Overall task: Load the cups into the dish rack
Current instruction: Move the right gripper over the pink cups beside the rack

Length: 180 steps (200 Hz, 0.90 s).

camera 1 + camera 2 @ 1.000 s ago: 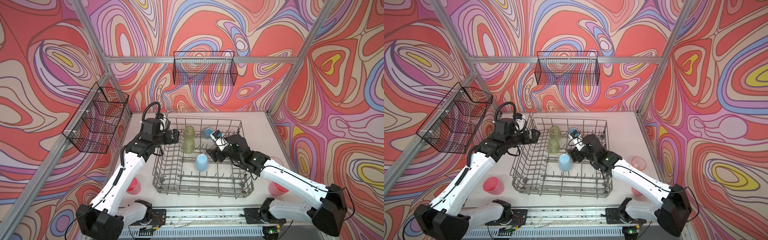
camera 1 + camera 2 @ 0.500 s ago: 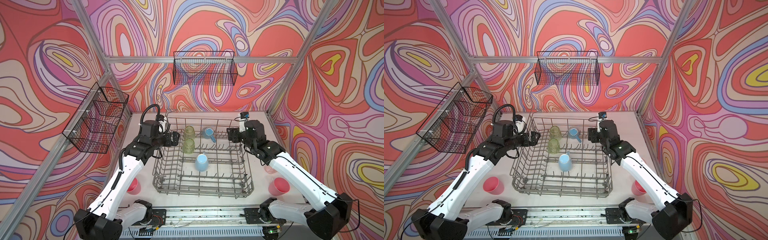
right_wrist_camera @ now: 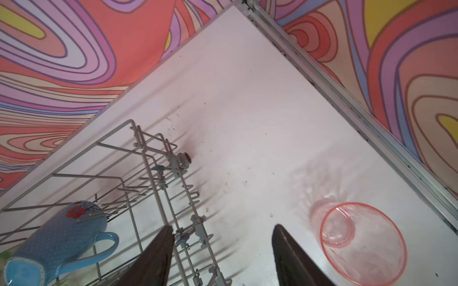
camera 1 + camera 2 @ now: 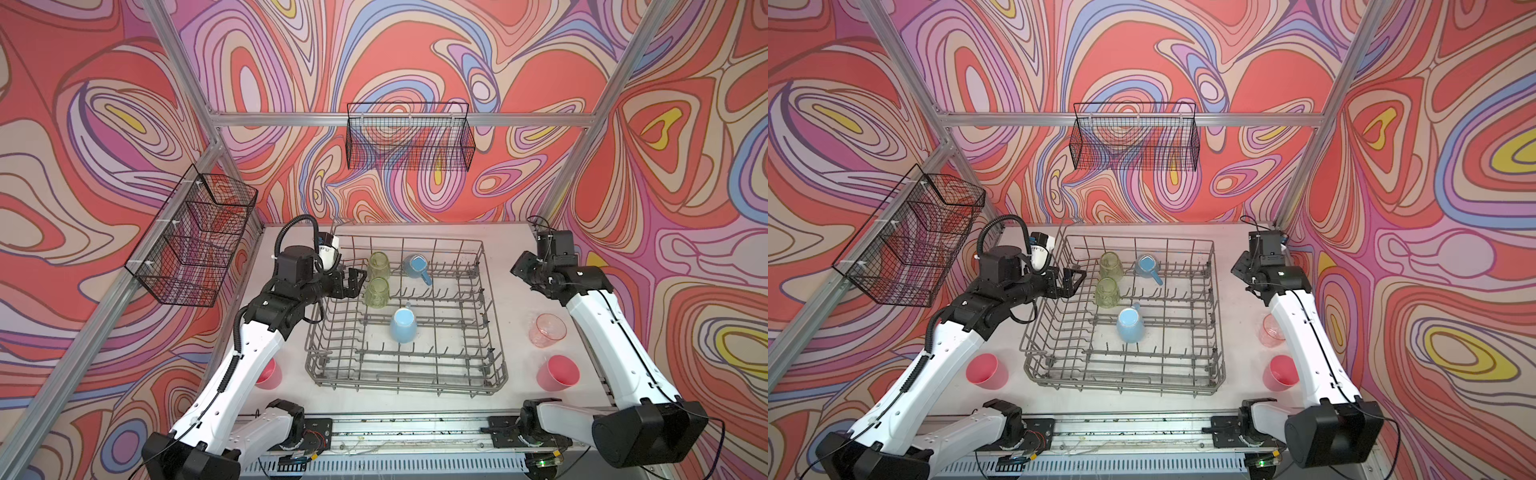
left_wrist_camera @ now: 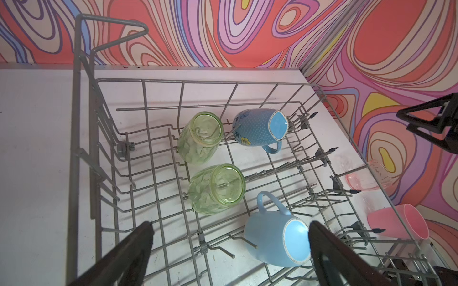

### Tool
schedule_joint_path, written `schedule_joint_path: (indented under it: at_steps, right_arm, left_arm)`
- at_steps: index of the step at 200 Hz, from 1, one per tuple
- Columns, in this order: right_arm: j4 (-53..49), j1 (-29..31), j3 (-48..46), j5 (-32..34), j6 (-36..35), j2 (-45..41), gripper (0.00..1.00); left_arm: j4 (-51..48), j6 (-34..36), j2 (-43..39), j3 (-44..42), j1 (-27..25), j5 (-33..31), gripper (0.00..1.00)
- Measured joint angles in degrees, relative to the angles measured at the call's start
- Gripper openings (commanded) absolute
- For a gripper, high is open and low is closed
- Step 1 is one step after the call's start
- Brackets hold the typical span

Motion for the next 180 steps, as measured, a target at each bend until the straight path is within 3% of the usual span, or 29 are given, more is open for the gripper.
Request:
schedule_joint_path:
  at_steps: [75, 180]
  right_arm:
    - [-6.0, -8.4, -3.1, -4.3, 2.3, 2.3, 0.55]
    - [-3.8, -13.0, -13.2, -5.6, 1.9, 3.7, 0.46]
  left_arm:
    - [2.4, 0.2, -0.7, -0.9, 0.0, 4.6, 1.00]
    - [3.8, 1.2, -1.9, -1.6, -0.4, 6.3, 1.00]
